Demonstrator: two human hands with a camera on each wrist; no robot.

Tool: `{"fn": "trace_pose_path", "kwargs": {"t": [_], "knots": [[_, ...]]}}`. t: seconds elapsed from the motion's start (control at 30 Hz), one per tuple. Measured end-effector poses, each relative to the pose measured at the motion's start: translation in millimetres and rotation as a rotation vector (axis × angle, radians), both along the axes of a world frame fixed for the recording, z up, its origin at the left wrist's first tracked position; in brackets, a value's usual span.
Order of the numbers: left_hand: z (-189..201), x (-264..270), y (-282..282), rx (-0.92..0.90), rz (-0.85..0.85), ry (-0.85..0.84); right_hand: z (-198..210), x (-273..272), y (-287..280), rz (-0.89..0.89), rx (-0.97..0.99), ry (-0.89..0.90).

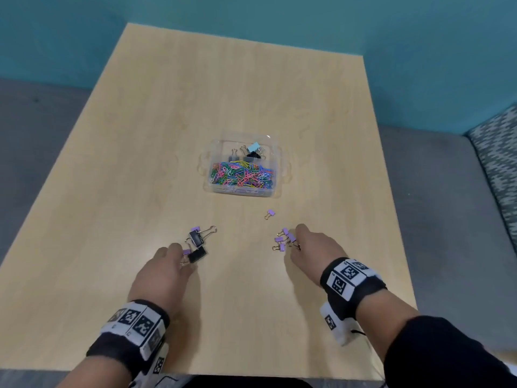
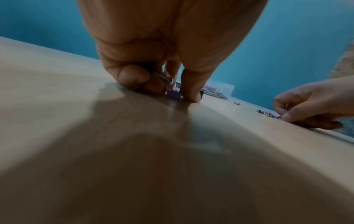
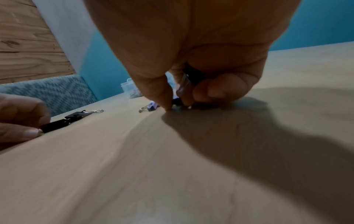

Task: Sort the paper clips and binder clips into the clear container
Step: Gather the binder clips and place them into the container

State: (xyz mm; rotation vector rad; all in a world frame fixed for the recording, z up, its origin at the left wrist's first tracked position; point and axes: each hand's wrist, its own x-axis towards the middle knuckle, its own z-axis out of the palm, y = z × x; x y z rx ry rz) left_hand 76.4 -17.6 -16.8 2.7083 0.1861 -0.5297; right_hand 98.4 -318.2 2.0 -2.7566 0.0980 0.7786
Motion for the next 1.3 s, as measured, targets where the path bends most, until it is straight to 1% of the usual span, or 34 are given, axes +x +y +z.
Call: {"fn": "trace_pose_path", "kwargs": {"t": [0.07,0.2,0.3,0.37,0.43,0.5,0.57,0.6,0.63,0.67,0.7,0.73,0.77,0.83,0.87,0.9,0.93,1.0,1.1,1.17,1.2,1.23,1.3], "knots": [[-1.2,4.1,-1.0,-0.003,0.014,0.003,0.9,0.4,-3.3,-0.039,0.016,-0.011],[-3.1,6.1,4.2,-0.056,0.051,0.002,-7.1,-5.6,-13.1,-0.225,0.146,-0.072],[-8.0,2.6,11.4,-0.045,0.031,-0.014,-12.9,-10.0,-17.9,-0.330,0.204,-0.113],[-9.5,1.1,12.9,-0.050,0.012,-0.005,-15.3,-10.5,-19.6,-0.409,0.288,-0.113],[-8.9,0.1,10.9,-0.059,-0.022,-0.004,-17.0,-9.5,-19.0,-0.545,0.436,-0.103],[-7.5,-1.1,10.1,-0.047,-0.072,-0.021,-16.4,-6.8,-17.8,-0.789,0.673,-0.084],[-2.9,-1.0,12.7,-0.063,-0.060,-0.023,-6.9,0.0,-15.6,-0.997,0.913,-0.043],[3.1,2.2,14.5,-0.108,-0.023,-0.014,-0.3,6.2,-13.2,-1.041,1.005,-0.010],[9.7,9.6,16.1,-0.175,0.020,-0.013,5.5,15.7,-10.8,-1.049,1.063,0.016],[17.0,22.8,16.1,-0.237,0.043,-0.038,12.4,28.8,-7.1,-1.030,1.095,0.025],[24.3,41.9,13.0,-0.277,0.048,-0.081,17.2,46.3,-3.2,-0.975,1.071,0.013],[31.2,65.0,7.3,-0.303,0.037,-0.133,20.2,67.0,1.7,-0.886,1.007,-0.017],[38.0,91.5,-1.1,-0.312,0.017,-0.188,22.2,89.8,7.3,-0.756,0.907,-0.068],[47.2,148.2,-24.4,-0.286,-0.039,-0.263,26.5,135.3,18.3,-0.412,0.633,-0.205],[49.2,173.1,-37.6,-0.266,-0.060,-0.277,27.6,154.5,23.5,-0.246,0.484,-0.252],[50.6,193.1,-50.4,-0.249,-0.072,-0.278,29.5,170.7,29.6,-0.120,0.352,-0.277],[51.9,208.6,-62.4,-0.240,-0.080,-0.273,32.9,184.0,35.8,-0.036,0.264,-0.289],[52.0,224.9,-78.3,-0.250,-0.108,-0.257,36.3,200.4,43.8,0.054,0.215,-0.278],[51.2,220.9,-73.6,-0.250,-0.165,-0.267,39.2,196.9,38.9,0.097,0.172,-0.313],[51.5,202.4,-52.7,-0.211,-0.118,-0.286,40.3,174.0,23.8,0.082,0.143,-0.315],[50.7,188.0,-39.5,-0.165,-0.091,-0.265,39.4,156.4,15.4,0.091,0.130,-0.272],[47.3,170.4,-25.5,-0.100,-0.074,-0.202,36.6,135.3,7.3,0.123,0.113,-0.206],[38.5,128.8,-5.4,0.051,-0.091,0.007,27.8,89.7,-3.9,0.237,0.073,-0.064]]}}
